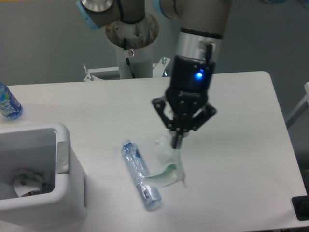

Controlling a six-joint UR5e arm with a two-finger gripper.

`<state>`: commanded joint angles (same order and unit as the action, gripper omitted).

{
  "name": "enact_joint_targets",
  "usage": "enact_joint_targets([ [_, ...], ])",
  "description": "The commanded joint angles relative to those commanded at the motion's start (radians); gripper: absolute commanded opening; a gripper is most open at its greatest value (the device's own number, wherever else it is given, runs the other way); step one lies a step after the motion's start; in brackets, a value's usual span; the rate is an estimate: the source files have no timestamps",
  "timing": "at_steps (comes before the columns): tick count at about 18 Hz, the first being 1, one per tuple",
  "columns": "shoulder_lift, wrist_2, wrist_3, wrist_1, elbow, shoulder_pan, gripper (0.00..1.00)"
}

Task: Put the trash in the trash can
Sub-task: 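Lift the paper and swing it toward the white trash bin, then open the gripper over the bin to drop the paper, then move the open gripper back over the clear plastic bottle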

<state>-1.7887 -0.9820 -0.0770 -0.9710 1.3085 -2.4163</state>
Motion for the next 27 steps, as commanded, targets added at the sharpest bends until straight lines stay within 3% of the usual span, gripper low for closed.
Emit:
enact_joint_targets([
  [11, -0.014, 0.042, 0.094, 0.017, 0.015, 0.284, 0.00],
  [12, -0.012, 0.042, 0.091, 0.017, 0.026, 0.298, 0.09],
  [14, -0.017, 0.042, 0.080, 0.035, 0.032, 0.309, 0.81],
  [15, -0.026, 0.040, 0.079, 0.055, 0.032, 0.310, 1.00],
  [21, -0.024, 0.039, 0.089, 0.061, 0.031, 0.296, 1.00],
  [27, -0.032, 0.023, 0.171, 0.063, 0.034, 0.178, 1.00],
])
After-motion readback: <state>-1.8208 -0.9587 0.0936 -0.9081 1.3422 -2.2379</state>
